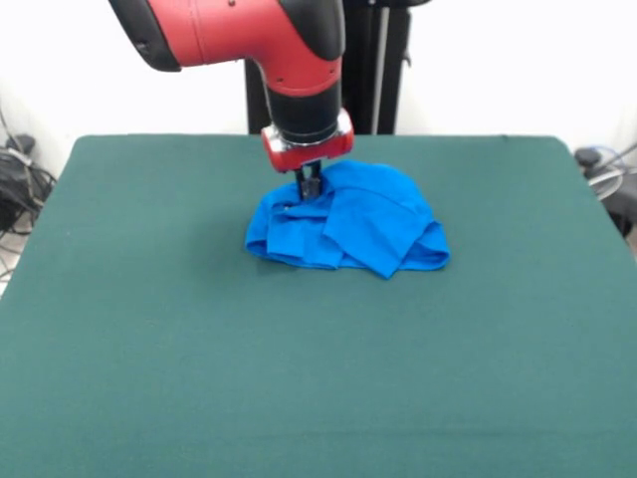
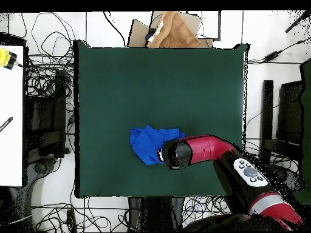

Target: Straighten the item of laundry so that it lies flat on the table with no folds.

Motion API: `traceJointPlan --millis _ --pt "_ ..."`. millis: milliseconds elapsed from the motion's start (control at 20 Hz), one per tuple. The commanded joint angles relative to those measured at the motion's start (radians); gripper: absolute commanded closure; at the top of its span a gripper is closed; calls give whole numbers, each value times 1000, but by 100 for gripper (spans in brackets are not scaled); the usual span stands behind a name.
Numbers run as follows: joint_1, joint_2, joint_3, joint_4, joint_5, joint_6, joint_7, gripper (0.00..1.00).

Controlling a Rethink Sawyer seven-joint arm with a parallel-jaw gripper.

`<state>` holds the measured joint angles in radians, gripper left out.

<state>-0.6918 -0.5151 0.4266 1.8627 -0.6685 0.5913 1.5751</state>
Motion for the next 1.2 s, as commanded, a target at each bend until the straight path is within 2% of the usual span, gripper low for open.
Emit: traceJointPlan --millis 50,300,600,850,1200 --pt "16 70 19 -18 -73 -98 -13 100" --pt "-4 125 25 -60 -81 -99 -54 100" --pt "-2 120 29 -57 -70 -84 -47 100" --pt "8 -53 72 46 10 -16 -22 100" --pt "30 -259 144 89 169 114 -22 100"
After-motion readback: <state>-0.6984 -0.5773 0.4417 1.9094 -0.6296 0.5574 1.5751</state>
